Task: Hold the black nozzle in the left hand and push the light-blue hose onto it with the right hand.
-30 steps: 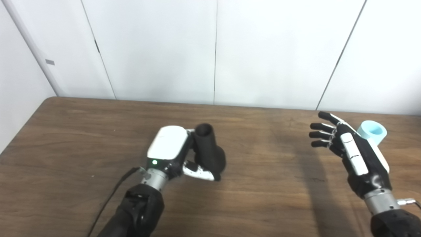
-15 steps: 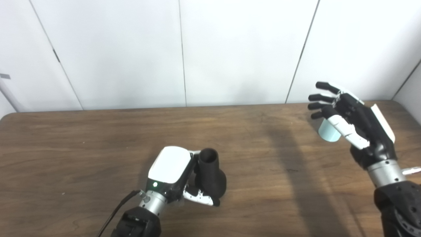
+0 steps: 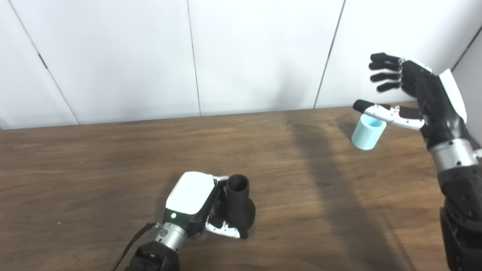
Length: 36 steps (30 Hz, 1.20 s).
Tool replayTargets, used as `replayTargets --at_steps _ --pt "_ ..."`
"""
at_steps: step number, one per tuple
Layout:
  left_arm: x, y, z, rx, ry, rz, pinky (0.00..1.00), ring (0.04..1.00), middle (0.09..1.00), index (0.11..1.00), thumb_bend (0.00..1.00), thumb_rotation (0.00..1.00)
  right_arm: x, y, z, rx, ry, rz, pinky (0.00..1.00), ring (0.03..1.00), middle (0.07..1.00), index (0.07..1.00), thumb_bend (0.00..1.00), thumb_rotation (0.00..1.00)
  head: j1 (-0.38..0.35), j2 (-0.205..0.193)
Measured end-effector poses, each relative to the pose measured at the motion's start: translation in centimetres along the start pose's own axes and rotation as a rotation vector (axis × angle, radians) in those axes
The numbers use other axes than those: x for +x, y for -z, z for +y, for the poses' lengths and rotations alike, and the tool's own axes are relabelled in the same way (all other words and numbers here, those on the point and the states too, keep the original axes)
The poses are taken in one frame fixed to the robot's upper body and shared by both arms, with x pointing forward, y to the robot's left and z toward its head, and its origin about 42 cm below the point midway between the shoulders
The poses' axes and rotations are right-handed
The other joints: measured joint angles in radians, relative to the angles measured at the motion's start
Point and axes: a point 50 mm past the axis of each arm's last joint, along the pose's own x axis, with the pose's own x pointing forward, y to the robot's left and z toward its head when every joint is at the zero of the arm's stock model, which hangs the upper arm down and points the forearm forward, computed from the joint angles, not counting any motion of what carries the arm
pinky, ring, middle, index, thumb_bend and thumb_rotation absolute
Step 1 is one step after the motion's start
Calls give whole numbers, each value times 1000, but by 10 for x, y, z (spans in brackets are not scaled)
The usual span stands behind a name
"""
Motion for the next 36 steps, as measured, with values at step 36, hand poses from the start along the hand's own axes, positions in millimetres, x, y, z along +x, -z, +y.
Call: replayTargets --at_steps 36 --pt "-7 11 1 -24 -4 11 454 551 470 492 525 0 93 139 32 -721 -487 243 759 880 771 737 1000 96 -111 2"
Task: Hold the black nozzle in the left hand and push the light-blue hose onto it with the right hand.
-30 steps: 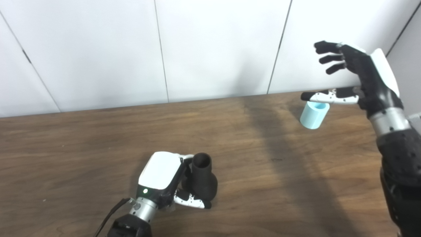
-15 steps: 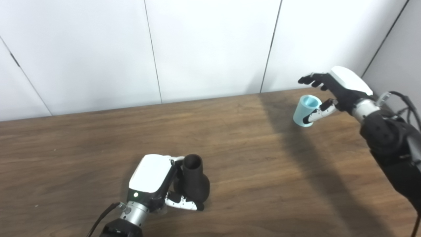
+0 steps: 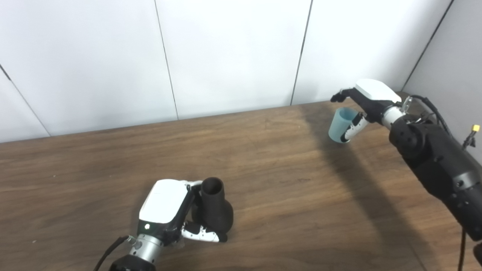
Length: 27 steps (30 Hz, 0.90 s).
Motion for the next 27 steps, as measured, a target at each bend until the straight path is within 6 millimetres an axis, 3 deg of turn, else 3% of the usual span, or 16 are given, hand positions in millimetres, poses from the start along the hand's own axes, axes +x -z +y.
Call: replayTargets --at_steps 11,20,27 --pt "0 0 1 -1 6 -1 452 547 468 492 525 0 19 5 13 -24 -13 1 753 826 776 728 979 94 -2 8" --pt "-1 0 1 0 9 -1 450 551 471 492 525 0 20 5 15 20 -14 -28 636 726 736 698 937 34 2 12" --pt "-1 -1 2 2 16 -3 458 555 476 490 525 0 20 5 16 21 -21 -29 658 720 729 689 918 29 3 15"
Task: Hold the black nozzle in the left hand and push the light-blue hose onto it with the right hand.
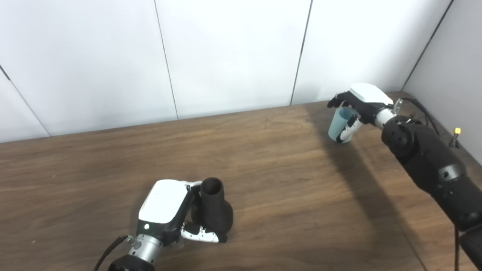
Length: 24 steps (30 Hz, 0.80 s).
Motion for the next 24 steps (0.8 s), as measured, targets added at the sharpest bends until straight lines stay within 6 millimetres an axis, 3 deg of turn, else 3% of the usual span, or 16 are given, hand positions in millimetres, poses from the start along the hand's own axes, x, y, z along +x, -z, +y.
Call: replayTargets --at_steps 13,14,16,20,24 --pt "-1 -1 1 0 2 -1 465 560 470 492 525 0 0 1 1 -8 -16 -5 502 563 637 599 876 0 2 8" --pt "-1 -1 1 0 2 -1 466 560 471 492 525 0 0 1 1 -11 -17 -5 519 588 640 546 703 62 2 8" --pt "-1 -1 1 0 2 -1 462 558 472 491 525 0 0 1 1 -20 -19 -7 518 580 627 502 559 113 3 9" --pt "-1 -1 1 0 3 0 465 555 470 492 525 0 -1 2 0 -35 -19 -17 519 576 604 489 521 121 3 12" --pt "-1 -1 1 1 4 -1 464 557 474 491 525 0 -1 4 -1 -49 -14 -34 655 644 582 484 519 121 5 14"
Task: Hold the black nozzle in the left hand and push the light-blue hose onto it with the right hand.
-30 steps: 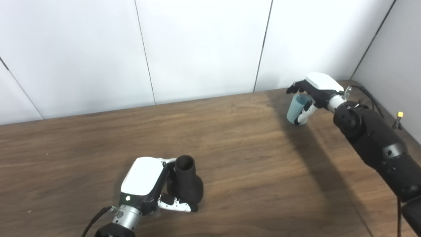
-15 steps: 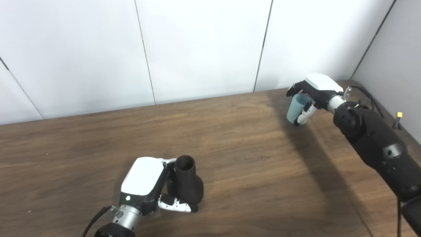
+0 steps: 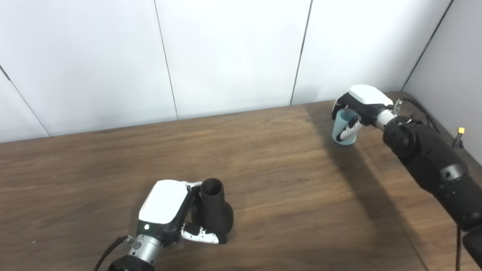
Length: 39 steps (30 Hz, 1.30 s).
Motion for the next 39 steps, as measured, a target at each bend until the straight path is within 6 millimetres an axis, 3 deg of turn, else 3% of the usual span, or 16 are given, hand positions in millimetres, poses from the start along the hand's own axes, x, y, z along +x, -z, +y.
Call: replayTargets --at_steps 3,4,10,13,16,18,19,20,28,35,36,37,39 --pt "0 0 0 0 1 0 462 557 475 491 525 0 -1 3 -1 -12 30 -18 624 607 537 451 524 12 2 5" --pt "0 0 0 0 2 0 460 556 474 491 525 0 -1 3 -1 -11 37 -19 586 582 529 451 525 6 2 5" --pt "0 0 1 0 6 0 455 557 474 491 525 0 -4 4 -3 0 73 -29 595 537 504 453 522 0 5 8" --pt "0 0 1 0 6 1 454 557 473 491 525 0 -9 -5 -8 9 114 -67 550 517 498 446 516 0 5 9" --pt "0 -1 1 -1 8 1 457 558 472 492 525 0 -13 -15 -16 19 162 -101 430 432 511 463 505 0 8 9" --pt "0 -1 1 -1 7 1 458 559 473 491 525 0 -17 -28 -24 10 201 -139 441 406 520 482 501 0 9 8" --pt "1 -1 1 0 7 1 456 560 473 491 525 0 -19 -35 -28 2 218 -161 540 402 515 487 509 0 9 8" --pt "1 -1 0 0 7 1 455 560 473 491 525 0 -21 -40 -31 -9 229 -173 564 399 511 492 513 0 11 8" --pt "2 -3 0 10 6 3 458 562 474 492 525 0 -25 -51 -38 -25 225 -195 450 378 503 511 515 0 18 11" --pt "2 -4 0 8 6 3 466 560 472 491 525 0 -26 -54 -41 -23 234 -198 460 384 497 522 515 0 17 9" --pt "2 -4 0 8 6 3 465 560 471 491 525 0 -26 -54 -41 -28 231 -189 431 391 482 523 517 0 15 9" --pt "2 -4 0 8 5 3 461 558 472 491 525 0 -26 -53 -40 -38 223 -176 485 520 496 502 525 0 14 9" --pt "2 -4 0 8 5 3 462 557 471 491 525 0 -25 -52 -39 -68 197 -141 601 688 650 496 524 98 14 9"
